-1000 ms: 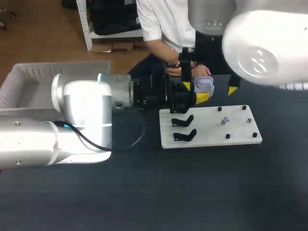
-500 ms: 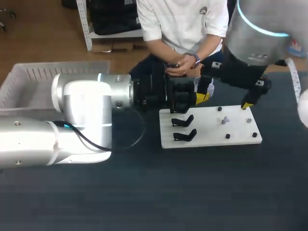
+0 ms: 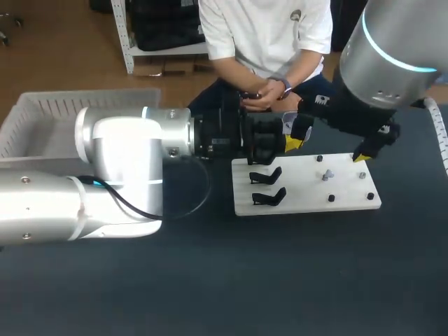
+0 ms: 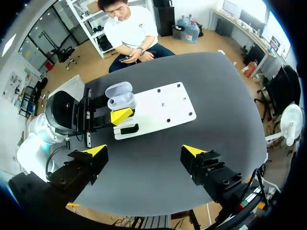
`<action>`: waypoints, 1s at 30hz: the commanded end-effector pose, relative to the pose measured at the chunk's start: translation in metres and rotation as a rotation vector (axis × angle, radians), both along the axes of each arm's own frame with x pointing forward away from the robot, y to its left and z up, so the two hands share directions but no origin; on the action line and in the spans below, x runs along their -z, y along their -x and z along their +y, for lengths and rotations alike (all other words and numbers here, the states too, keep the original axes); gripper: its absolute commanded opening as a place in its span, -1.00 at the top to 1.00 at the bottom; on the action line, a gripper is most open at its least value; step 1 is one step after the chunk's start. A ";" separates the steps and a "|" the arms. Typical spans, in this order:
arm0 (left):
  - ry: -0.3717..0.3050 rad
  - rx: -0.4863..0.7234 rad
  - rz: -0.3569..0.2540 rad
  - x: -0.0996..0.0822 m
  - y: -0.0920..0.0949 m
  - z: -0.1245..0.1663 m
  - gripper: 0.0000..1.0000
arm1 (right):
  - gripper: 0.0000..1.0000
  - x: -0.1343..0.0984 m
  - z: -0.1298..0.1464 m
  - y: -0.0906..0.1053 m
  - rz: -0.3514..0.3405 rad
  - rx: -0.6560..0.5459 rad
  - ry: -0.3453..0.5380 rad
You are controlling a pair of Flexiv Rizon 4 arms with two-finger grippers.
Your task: Pick up each earbud case from the left stands, insert the matching earbuds, close the lid, and place the case in the box.
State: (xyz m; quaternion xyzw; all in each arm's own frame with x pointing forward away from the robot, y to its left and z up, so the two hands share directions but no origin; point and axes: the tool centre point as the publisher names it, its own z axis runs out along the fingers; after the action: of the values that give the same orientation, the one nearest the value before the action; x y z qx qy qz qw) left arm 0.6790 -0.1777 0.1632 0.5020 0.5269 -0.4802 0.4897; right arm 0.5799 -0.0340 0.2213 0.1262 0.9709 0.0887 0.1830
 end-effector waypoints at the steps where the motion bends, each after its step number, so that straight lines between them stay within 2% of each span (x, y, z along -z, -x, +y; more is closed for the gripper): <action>1: 0.006 -0.006 -0.005 0.001 0.001 0.000 1.00 | -1.00 0.013 -0.021 0.001 -0.060 0.033 -0.056; 2: 0.006 -0.006 -0.005 0.001 0.001 0.000 1.00 | -1.00 0.017 -0.025 0.000 -0.051 0.049 -0.057; 4: 0.006 -0.006 -0.005 0.001 0.001 0.000 1.00 | -1.00 0.025 -0.032 -0.001 -0.089 0.051 -0.044; 8: 0.006 -0.006 -0.005 0.001 0.001 0.000 1.00 | -1.00 0.049 -0.044 -0.008 -0.096 0.057 -0.026; 9: 0.006 -0.006 -0.005 0.001 0.001 0.000 1.00 | -1.00 0.054 -0.046 -0.010 -0.106 0.048 -0.044; 18: 0.006 -0.006 -0.005 0.001 0.001 0.000 1.00 | -1.00 0.118 -0.056 -0.045 -0.061 0.035 -0.110; 20: 0.006 -0.006 -0.005 0.001 0.001 0.000 1.00 | -1.00 0.128 -0.055 -0.053 -0.047 0.011 -0.094; 30: 0.006 -0.006 -0.005 0.001 0.001 0.000 1.00 | -1.00 0.157 -0.048 -0.092 -0.023 -0.010 -0.111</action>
State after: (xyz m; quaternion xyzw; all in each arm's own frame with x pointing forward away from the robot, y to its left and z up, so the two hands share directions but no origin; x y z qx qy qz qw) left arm 0.6790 -0.1777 0.1631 0.5020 0.5270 -0.4802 0.4896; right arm 0.6497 -0.0916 0.0846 0.1329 0.9604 0.1467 0.1959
